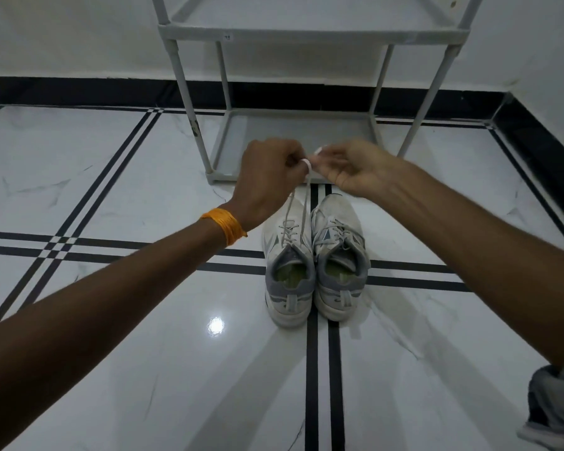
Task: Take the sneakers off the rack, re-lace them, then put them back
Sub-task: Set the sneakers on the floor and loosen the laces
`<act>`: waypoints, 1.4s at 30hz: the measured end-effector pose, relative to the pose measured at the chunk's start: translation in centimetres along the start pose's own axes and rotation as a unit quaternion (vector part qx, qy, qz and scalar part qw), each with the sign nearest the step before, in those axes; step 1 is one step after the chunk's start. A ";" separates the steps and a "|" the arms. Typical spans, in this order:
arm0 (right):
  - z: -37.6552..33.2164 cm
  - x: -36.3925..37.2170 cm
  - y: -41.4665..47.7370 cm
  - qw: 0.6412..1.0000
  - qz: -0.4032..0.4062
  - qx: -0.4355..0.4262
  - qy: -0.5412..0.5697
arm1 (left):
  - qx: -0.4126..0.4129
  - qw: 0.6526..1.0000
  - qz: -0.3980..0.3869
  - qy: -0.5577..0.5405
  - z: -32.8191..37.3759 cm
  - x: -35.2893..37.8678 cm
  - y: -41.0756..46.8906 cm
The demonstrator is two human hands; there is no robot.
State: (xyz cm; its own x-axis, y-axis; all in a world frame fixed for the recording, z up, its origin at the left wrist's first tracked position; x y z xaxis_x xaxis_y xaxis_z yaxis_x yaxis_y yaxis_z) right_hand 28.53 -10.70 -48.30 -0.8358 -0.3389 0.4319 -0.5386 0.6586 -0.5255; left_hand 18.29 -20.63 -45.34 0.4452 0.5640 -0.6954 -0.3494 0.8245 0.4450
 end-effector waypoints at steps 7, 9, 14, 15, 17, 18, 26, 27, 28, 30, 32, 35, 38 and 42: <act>0.3 -0.1 -3.2 0.936 0.001 -0.164 -0.312 | -0.317 0.900 -0.156 -0.254 -1.1 -0.3 0.7; 0.4 0.8 -4.3 0.931 -0.050 -0.141 -0.333 | -0.316 0.894 -0.136 -0.287 -1.0 -0.2 0.7; 1.5 0.5 -4.2 0.905 -0.101 -0.087 -0.403 | -0.303 0.900 -0.108 -0.295 -1.4 0.5 0.4; 1.5 0.2 -4.0 0.898 -0.092 -0.103 -0.418 | -0.299 0.901 -0.105 -0.298 -1.5 0.5 0.4; 0.9 -0.1 -3.9 0.884 -0.067 -0.151 -0.438 | -0.275 0.910 -0.075 -0.300 -1.8 0.2 0.4; 0.4 -0.2 -4.0 0.879 -0.055 -0.180 -0.437 | -0.245 0.930 -0.044 -0.270 -1.9 -0.2 0.3; -2.1 -3.4 -3.1 0.812 0.093 -0.304 -0.490 | -0.007 0.989 0.046 0.139 -5.4 -1.4 -1.7; -2.1 -4.5 -2.6 0.770 0.134 -0.315 -0.538 | -0.009 0.987 0.031 0.160 -6.6 -1.3 -2.2; -2.0 -5.8 -2.1 0.733 0.169 -0.310 -0.581 | -0.015 0.983 0.018 0.180 -7.9 -1.2 -2.8; -1.2 -8.4 -1.0 0.679 0.212 -0.264 -0.652 | -0.043 0.974 -0.016 0.223 -10.8 -1.2 -4.0; 0.0 -11.0 0.0 0.638 0.237 -0.211 -0.702 | -0.090 0.961 -0.054 0.257 -14.0 -1.2 -5.4; 1.7 -13.9 1.1 0.609 0.257 -0.158 -0.734 | -0.179 0.952 -0.079 0.235 -17.8 -1.4 -7.7; 3.5 -15.5 1.7 0.586 0.251 -0.136 -0.758 | -0.258 0.942 -0.113 0.183 -20.1 -1.0 -9.5; 5.1 -13.1 1.2 0.502 0.236 -0.232 -0.799 | -0.228 0.933 -0.148 0.236 -17.5 1.1 -10.2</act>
State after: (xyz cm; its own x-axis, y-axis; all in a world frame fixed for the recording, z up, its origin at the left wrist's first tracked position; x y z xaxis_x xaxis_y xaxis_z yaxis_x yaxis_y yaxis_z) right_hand 38.31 -8.84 -58.33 -0.0752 0.0663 -0.9950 -0.4674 0.8790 0.0939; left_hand 7.89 -29.24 -60.51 0.2039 0.1436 -0.9684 -0.6313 0.7753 -0.0179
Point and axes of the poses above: each hand's wrist, its own y-axis towards the middle knuckle, its own x-axis out of the palm, z = x × y, the point moved 5 cm from there along y, towards the middle knuckle, and after that the axes turned 1 degree about y, right-handed, at the moved point
